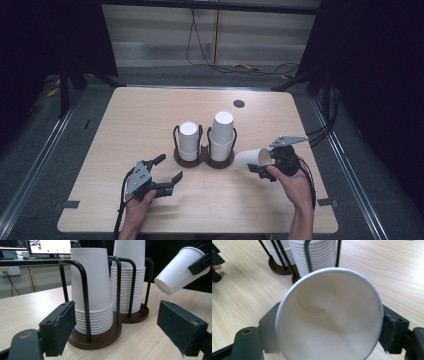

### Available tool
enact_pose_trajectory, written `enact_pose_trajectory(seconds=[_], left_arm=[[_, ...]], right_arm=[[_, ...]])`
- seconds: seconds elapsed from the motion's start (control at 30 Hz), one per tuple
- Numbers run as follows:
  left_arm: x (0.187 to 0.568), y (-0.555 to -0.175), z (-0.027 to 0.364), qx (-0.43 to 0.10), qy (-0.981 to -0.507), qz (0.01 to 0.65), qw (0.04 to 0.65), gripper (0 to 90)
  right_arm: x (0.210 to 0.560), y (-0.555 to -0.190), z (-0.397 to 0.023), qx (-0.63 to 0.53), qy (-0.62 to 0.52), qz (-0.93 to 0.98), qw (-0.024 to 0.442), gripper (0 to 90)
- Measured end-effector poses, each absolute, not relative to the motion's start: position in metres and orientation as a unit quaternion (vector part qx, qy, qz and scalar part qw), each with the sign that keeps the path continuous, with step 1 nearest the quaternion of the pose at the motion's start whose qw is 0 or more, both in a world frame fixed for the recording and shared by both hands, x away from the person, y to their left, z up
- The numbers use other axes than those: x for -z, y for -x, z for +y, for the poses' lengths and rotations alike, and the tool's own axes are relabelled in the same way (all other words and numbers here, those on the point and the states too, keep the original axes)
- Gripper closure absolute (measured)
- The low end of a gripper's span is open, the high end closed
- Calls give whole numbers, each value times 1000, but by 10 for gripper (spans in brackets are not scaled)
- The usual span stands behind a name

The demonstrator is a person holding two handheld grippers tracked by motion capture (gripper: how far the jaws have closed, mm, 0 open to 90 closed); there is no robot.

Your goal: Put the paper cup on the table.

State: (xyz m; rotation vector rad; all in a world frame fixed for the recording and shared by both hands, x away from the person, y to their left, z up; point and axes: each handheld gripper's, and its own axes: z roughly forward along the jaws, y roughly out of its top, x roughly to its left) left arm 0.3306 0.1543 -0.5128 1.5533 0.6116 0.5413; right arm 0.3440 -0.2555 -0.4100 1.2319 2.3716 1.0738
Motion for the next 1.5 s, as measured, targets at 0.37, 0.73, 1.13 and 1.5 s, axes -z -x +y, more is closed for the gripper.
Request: enact_pose_trajectory(seconds=[0.37, 0.73, 1.13, 1.5], left_arm=[[512, -330, 151, -249, -688, 273, 625, 154], [512, -331, 153, -241, -678, 290, 631, 153], [513, -331, 153, -241, -675, 293, 633, 154], [512, -330, 152, -248, -680, 285, 629, 154]], right_arm=[[396, -367, -262, -310, -430, 837, 132, 216], [386, -391, -257, -255, -422, 861, 126, 217], [380, -419, -252, -186, -424, 879, 112, 216], [381, -432, -247, -129, -426, 890, 98, 214]])
